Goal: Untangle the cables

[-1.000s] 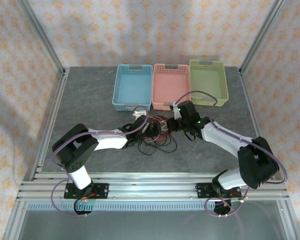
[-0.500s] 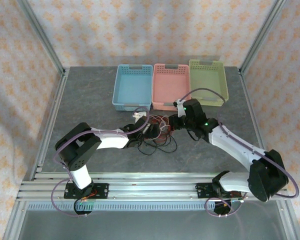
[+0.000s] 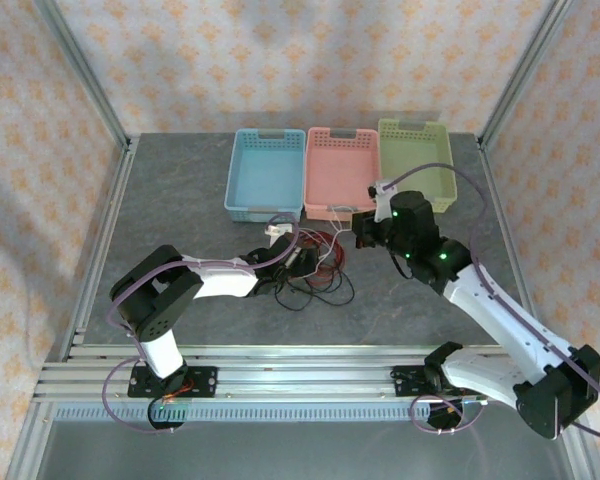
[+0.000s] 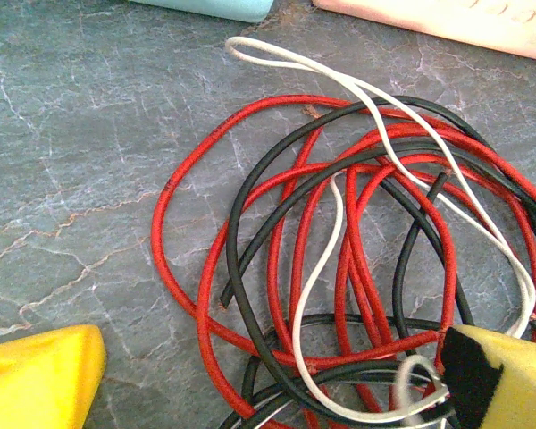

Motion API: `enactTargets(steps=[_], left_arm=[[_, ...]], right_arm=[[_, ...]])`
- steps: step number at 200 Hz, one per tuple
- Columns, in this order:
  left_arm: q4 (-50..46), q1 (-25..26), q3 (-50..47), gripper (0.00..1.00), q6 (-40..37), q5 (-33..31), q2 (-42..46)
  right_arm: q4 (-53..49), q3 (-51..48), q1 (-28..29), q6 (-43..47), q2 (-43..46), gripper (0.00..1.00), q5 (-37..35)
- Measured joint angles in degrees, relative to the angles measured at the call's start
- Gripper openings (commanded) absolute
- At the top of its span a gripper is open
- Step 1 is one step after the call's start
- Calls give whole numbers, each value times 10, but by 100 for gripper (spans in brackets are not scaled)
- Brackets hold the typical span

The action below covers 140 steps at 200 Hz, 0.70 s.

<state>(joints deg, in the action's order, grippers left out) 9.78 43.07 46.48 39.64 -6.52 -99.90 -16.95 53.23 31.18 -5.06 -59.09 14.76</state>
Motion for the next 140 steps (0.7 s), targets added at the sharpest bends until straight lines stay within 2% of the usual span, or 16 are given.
enactTargets(steps=[140], left_arm=[[1, 0, -2, 99, 5, -4, 0]], right_arm=[[-33, 111, 0, 0, 99, 0, -181]])
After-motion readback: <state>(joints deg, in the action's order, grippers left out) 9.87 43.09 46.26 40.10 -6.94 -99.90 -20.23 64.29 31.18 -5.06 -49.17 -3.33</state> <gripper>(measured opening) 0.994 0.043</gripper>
